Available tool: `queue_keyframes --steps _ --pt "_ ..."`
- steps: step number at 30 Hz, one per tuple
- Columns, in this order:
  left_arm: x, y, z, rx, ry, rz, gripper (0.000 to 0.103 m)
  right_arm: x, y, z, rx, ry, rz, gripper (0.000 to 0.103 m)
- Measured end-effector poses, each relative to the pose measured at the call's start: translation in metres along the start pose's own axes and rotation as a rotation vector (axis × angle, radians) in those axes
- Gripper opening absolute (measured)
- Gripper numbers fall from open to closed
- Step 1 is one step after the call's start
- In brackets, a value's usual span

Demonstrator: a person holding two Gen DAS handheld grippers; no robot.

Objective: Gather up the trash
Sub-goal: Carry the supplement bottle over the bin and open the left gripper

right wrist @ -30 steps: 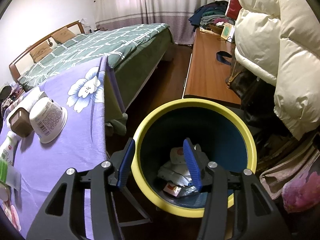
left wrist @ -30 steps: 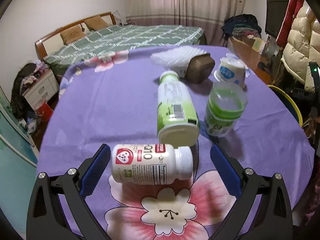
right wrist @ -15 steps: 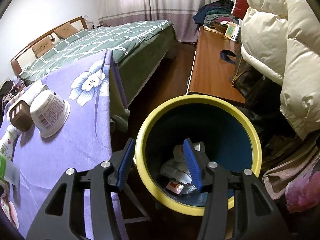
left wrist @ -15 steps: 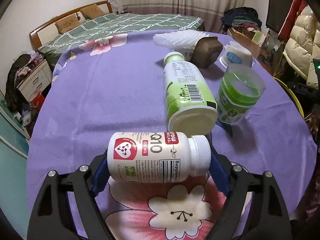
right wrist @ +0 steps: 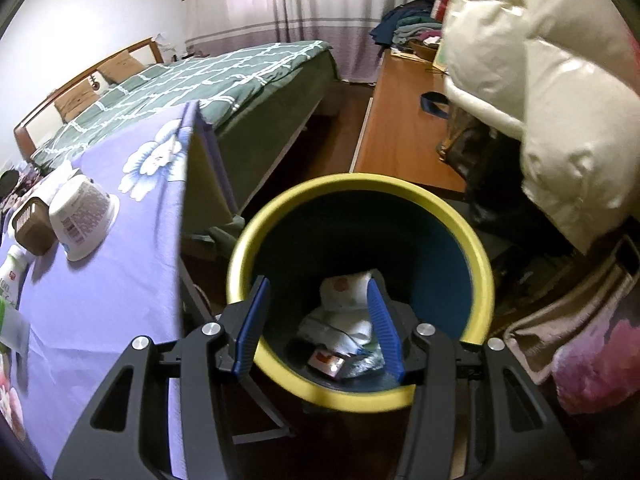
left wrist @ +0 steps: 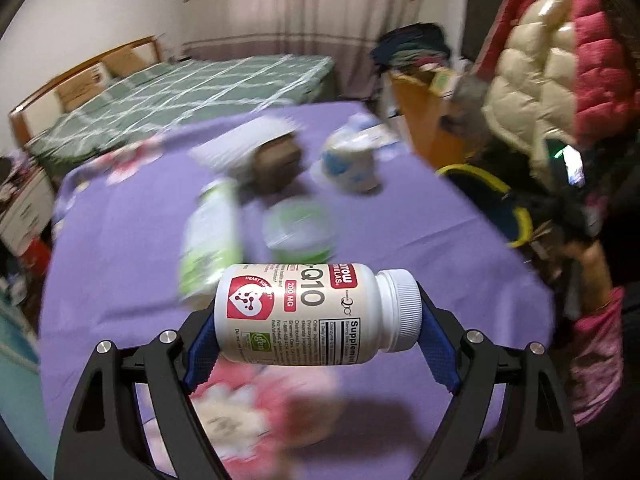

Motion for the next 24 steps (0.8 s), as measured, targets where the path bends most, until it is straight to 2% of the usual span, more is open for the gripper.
queue_keyframes --steps 5,12,17,24 --pt "-0.022 -0.066 -0.044 -0.077 -0.020 0.089 0.083 0.016 -0.026 0.011 -0.016 -0.021 0.004 0.048" --pt "-0.079 -0.155 -0.096 -0.178 0.031 0.204 0.083 0.037 -0.052 0.026 -0.021 -0.049 0.016 0.049" --pt "-0.122 -0.215 -0.125 -0.240 0.049 0.222 0.083 0.045 -0.073 0.031 -0.041 -0.067 0.024 0.052" --pt "-0.174 -0.265 -0.146 -0.267 0.110 0.240 0.083 0.044 -0.098 0.038 -0.070 -0.058 0.035 0.052"
Point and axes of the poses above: each gripper's, at about its wrist camera, not at the fingertips, and x roughly against the way its jaws point, y to its left, z to its underside, the point moved 6 cm from there along -x, roughly the way its jaws point, and after that the axes turned 6 degrees about y, right-handed, at the moved point
